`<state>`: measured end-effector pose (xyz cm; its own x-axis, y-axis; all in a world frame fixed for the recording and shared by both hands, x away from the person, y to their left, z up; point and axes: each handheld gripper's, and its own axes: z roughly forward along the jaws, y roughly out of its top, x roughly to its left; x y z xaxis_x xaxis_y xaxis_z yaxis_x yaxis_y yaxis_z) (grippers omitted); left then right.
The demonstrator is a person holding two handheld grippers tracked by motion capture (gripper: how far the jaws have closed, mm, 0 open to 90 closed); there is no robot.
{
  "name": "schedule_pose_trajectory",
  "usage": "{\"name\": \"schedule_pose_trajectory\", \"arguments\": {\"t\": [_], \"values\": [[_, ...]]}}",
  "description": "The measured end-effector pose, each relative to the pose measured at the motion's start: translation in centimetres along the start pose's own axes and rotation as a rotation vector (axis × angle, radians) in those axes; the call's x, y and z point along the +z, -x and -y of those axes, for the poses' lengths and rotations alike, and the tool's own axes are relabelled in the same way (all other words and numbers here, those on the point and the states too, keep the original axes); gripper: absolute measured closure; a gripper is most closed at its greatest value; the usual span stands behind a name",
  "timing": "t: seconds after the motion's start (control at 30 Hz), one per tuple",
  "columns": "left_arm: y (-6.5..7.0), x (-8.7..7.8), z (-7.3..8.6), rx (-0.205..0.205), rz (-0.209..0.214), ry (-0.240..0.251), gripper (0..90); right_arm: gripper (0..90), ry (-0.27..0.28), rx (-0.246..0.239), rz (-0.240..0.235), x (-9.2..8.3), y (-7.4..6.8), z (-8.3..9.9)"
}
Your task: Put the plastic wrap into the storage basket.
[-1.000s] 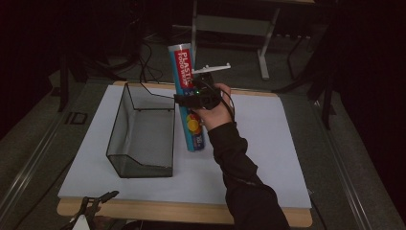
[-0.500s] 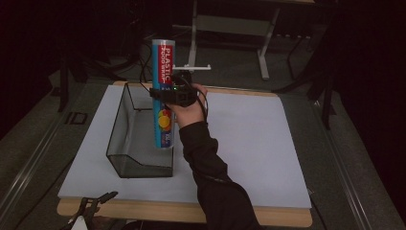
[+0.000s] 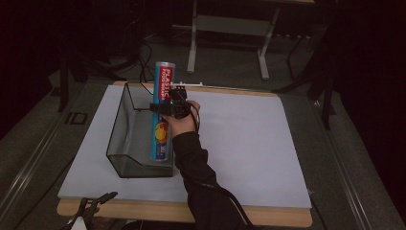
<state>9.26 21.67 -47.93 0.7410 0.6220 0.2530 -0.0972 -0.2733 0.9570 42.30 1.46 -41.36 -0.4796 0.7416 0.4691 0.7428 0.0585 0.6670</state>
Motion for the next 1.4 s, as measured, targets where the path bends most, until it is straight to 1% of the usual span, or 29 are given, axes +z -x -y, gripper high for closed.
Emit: {"name": "schedule_pose_trajectory", "arguments": {"t": [0.03,0.13,0.17,0.2,0.23,0.27,0.3,0.37,0.43,0.5,0.57,0.6,0.63,0.67,0.7,0.77,0.9,0.93,1.0,1.07,1.23,1.27,1.33,1.4], "values": [[0.0,0.0,0.0,0.0,0.0,-0.001,0.1,31.7,-0.018,0.01,0.013,0.2,0.2,0.2],[0.0,0.0,0.0,0.0,0.0,0.0,0.1,31.7,-0.069,0.012,0.054,0.9,0.5,0.8],[0.0,0.0,0.0,0.0,0.0,0.0,0.1,31.7,-0.069,0.012,0.054,0.9,0.5,0.8],[0.0,0.0,0.0,-0.001,0.0,-0.001,0.1,31.7,-0.081,0.024,0.054,1.1,0.7,1.0],[0.0,0.1,0.0,0.001,0.001,-0.006,0.1,31.6,-0.101,0.063,0.039,1.6,1.2,1.4],[0.0,0.1,0.0,0.001,0.001,-0.006,0.1,31.6,-0.101,0.063,0.039,1.6,1.2,1.4],[0.1,0.1,0.1,0.007,0.002,-0.015,0.1,31.7,-0.112,0.064,0.053,2.1,1.3,1.7],[0.1,0.1,0.1,0.011,0.003,-0.015,0.1,31.7,-0.105,0.068,0.052,2.2,1.3,1.7],[0.1,0.1,0.0,0.009,0.004,-0.011,0.1,31.6,-0.104,0.075,0.063,2.4,1.2,1.7],[0.1,0.1,0.1,0.004,0.003,-0.01,0.1,31.6,-0.084,0.075,0.087,2.8,1.0,2.0],[0.0,0.1,0.1,0.004,0.003,-0.011,0.1,31.6,-0.084,0.075,0.087,2.8,1.0,2.0],[0.1,0.1,0.0,0.009,0.003,-0.012,0.1,31.5,-0.073,0.078,0.094,2.9,0.9,2.1],[0.1,0.1,0.0,0.011,0.003,-0.011,0.1,31.5,-0.045,0.089,0.114,3.5,0.9,2.5],[0.1,0.1,0.0,0.011,0.004,-0.011,0.1,31.5,-0.043,0.094,0.12,3.7,0.9,2.6],[0.1,0.1,0.0,0.011,0.003,-0.011,0.1,31.5,-0.051,0.104,0.125,3.9,1.0,2.7],[0.1,0.1,0.0,0.008,0.004,-0.012,0.1,31.4,-0.059,0.105,0.126,4.5,1.1,2.8],[0.1,0.0,0.0,0.009,0.003,-0.011,0.1,31.3,-0.079,0.115,0.151,5.3,1.5,3.0],[0.1,0.0,0.0,0.009,0.003,-0.011,0.1,31.2,-0.084,0.107,0.165,5.6,1.6,3.1],[0.1,0.0,0.0,0.01,0.003,-0.01,0.1,31.1,-0.095,0.11,0.181,6.1,1.7,3.4],[0.1,0.0,0.0,0.009,0.003,-0.01,0.1,31.0,-0.088,0.109,0.188,6.4,1.7,3.7],[0.1,-0.1,0.1,0.007,0.004,-0.01,0.1,30.1,-0.075,0.079,0.208,6.7,1.6,4.0],[0.1,-0.1,0.1,0.008,0.003,-0.012,0.1,29.6,-0.073,0.069,0.216,6.7,1.5,4.0],[0.1,0.0,0.1,0.009,0.003,-0.012,0.1,28.7,-0.065,0.019,0.245,6.7,1.2,3.9],[0.2,0.0,0.1,0.01,0.004,-0.015,0.1,27.7,-0.064,-0.021,0.268,6.7,0.9,3.9]]}}
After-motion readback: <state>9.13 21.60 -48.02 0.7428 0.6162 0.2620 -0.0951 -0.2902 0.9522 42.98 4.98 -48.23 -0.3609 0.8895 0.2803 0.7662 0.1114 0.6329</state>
